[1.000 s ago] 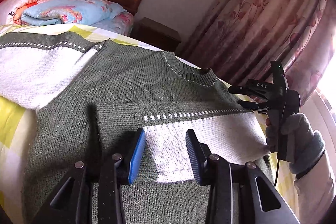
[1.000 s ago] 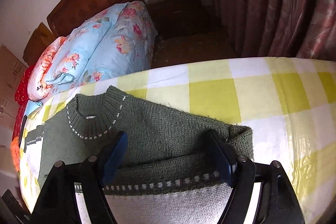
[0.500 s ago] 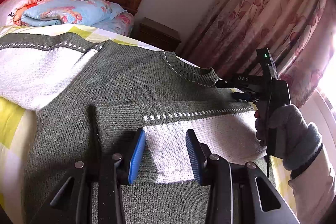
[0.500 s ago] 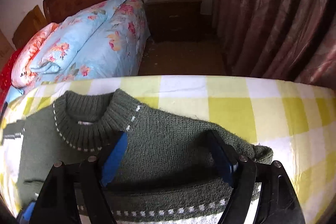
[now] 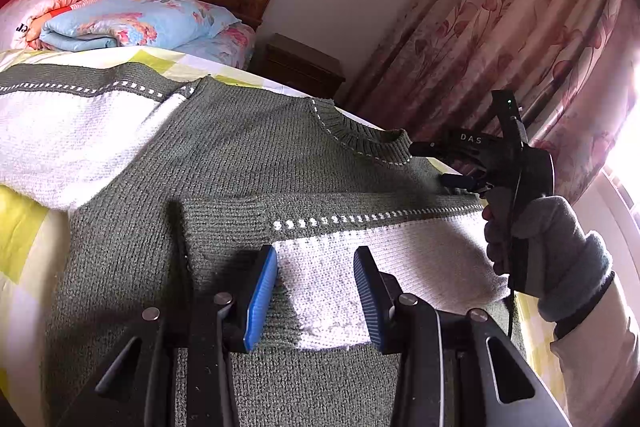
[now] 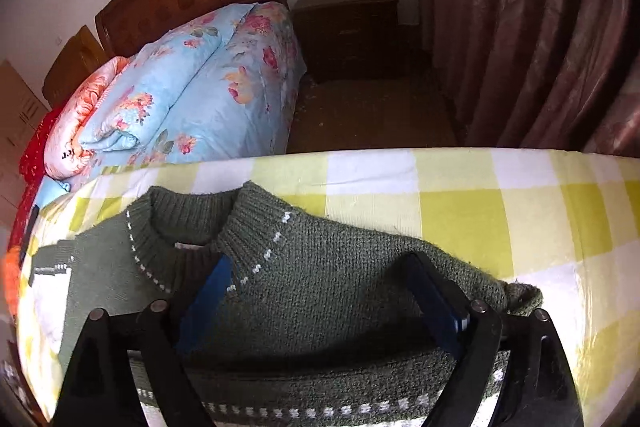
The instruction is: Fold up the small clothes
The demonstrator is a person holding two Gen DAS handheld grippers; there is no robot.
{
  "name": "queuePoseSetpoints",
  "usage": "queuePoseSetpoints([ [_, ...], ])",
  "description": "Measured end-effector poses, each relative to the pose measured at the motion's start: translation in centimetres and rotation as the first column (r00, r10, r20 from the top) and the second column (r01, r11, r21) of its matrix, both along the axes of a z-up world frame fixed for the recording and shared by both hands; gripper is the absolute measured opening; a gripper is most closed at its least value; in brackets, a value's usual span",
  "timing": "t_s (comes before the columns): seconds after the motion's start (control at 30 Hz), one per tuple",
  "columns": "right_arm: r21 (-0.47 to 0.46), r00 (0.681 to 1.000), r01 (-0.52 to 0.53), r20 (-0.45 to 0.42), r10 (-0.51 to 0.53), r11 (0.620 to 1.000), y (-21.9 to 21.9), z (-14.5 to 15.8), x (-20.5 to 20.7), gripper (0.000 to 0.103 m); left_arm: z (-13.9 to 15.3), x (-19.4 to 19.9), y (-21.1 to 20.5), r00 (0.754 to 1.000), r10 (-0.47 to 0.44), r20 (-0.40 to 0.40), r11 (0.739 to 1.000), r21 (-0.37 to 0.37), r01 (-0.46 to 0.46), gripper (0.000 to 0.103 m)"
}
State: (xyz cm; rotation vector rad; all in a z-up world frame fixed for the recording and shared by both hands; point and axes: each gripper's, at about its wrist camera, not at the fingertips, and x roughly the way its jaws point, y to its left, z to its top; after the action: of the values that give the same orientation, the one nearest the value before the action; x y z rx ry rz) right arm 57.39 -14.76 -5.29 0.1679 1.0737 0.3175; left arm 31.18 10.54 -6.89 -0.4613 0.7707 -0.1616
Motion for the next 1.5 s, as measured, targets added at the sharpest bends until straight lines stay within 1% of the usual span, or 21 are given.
queuePoseSetpoints([
  [0.07,0.068,0.999,0.037,-0.019,-0.036,0.997,-1.6,0.7,-0.5,0.103,0.0,-0.1,0.0,1.0,0.0,0.001,1.0,-0.001,0.0,0.04],
  [0.13,0.121,0.998,0.063,0.018,-0.066,0.991,-3.3,1.6,-1.9,0.103,0.0,0.0,0.0,1.0,0.001,0.0,1.0,-0.001,-0.001,0.04],
  [0.23,0.124,0.997,0.08,0.006,-0.081,0.989,-4.8,1.3,-3.4,0.103,0.0,0.0,0.0,1.0,0.001,0.0,1.0,-0.001,-0.001,0.04],
  [0.33,0.132,0.998,0.058,-0.011,-0.057,0.99,-5.8,-0.2,-2.3,0.103,0.0,0.0,-0.1,1.0,-0.001,0.002,1.0,0.0,0.001,0.04],
  [0.47,0.11,0.997,0.082,-0.005,-0.082,0.991,-5.4,0.7,-2.3,0.103,0.1,-0.1,-0.1,1.0,-0.001,0.003,1.0,-0.003,0.001,0.04],
  [0.57,0.139,0.998,0.049,0.04,-0.055,0.989,-5.2,2.0,-5.2,0.103,0.0,-0.1,0.0,1.0,-0.001,0.003,1.0,-0.003,0.001,0.04],
  [0.6,0.116,0.998,0.027,0.059,-0.034,0.993,-5.0,2.6,-6.6,0.103,0.0,-0.1,0.0,1.0,-0.001,0.003,1.0,-0.004,0.001,0.04],
  [0.67,0.013,0.994,-0.018,0.111,0.017,1.0,-4.1,3.2,-9.6,0.103,0.0,-0.1,0.0,1.0,-0.001,0.003,1.0,-0.005,0.001,0.04],
  [0.73,-0.08,0.99,-0.064,0.12,0.073,0.995,-3.5,2.4,-11.7,0.103,0.0,-0.1,0.0,1.0,-0.001,0.003,1.0,-0.004,0.001,0.04],
  [0.8,-0.164,0.994,-0.071,0.066,0.083,0.984,-3.5,0.0,-11.9,0.103,0.0,-0.1,0.0,1.0,-0.002,0.003,1.0,-0.005,0.002,0.04],
  [0.87,-0.203,0.984,-0.083,0.14,0.113,0.976,-3.6,-0.5,-12.0,0.103,0.0,-0.1,-0.1,1.0,-0.004,0.002,1.0,-0.002,0.004,0.04],
  [0.9,-0.221,0.987,-0.059,0.133,0.09,0.974,-3.8,-0.5,-12.0,0.103,0.0,-0.1,0.0,1.0,-0.003,0.004,1.0,-0.003,0.003,0.04],
  [0.97,-0.199,0.991,0.003,0.131,0.024,0.98,-4.3,0.4,-12.8,0.103,0.0,-0.1,0.0,1.0,-0.002,0.004,1.0,-0.006,0.002,0.04],
  [1.03,-0.151,0.984,0.001,0.178,0.026,0.989,-3.9,1.7,-14.9,0.103,0.0,0.0,0.0,1.0,-0.001,0.003,1.0,-0.006,0.001,0.041],
  [1.13,-0.235,0.97,-0.07,0.211,0.121,0.969,-0.4,1.6,-17.7,0.103,0.0,0.0,0.0,1.0,-0.001,0.004,1.0,-0.006,0.001,0.041],
  [1.2,-0.304,0.969,-0.117,0.175,0.176,0.946,1.2,-0.2,-18.3,0.103,0.0,0.0,0.0,1.0,-0.001,0.004,1.0,-0.006,0.001,0.041],
  [1.3,-0.243,0.98,-0.068,0.166,0.11,0.968,0.0,-1.0,-18.2,0.103,0.0,0.0,0.0,1.0,0.0,0.005,1.0,-0.014,0.0,0.041],
  [1.37,-0.252,0.983,-0.016,0.172,0.062,0.967,-0.3,-0.1,-18.6,0.103,0.0,0.1,0.1,1.0,0.0,0.004,1.0,-0.016,0.0,0.041],
  [1.4,-0.227,0.979,-0.003,0.196,0.048,0.974,-0.3,0.5,-19.2,0.103,0.0,0.1,0.1,1.0,0.001,0.004,1.0,-0.019,-0.001,0.041],
  [1.47,-0.175,0.969,-0.045,0.234,0.086,0.984,0.2,1.2,-20.5,0.103,0.0,0.1,0.2,1.0,0.0,0.004,1.0,-0.027,0.0,0.041],
  [1.5,-0.186,0.967,-0.061,0.233,0.105,0.981,0.8,0.9,-21.0,0.103,-0.1,0.1,0.3,1.0,0.001,0.004,0.999,-0.036,0.0,0.041],
])
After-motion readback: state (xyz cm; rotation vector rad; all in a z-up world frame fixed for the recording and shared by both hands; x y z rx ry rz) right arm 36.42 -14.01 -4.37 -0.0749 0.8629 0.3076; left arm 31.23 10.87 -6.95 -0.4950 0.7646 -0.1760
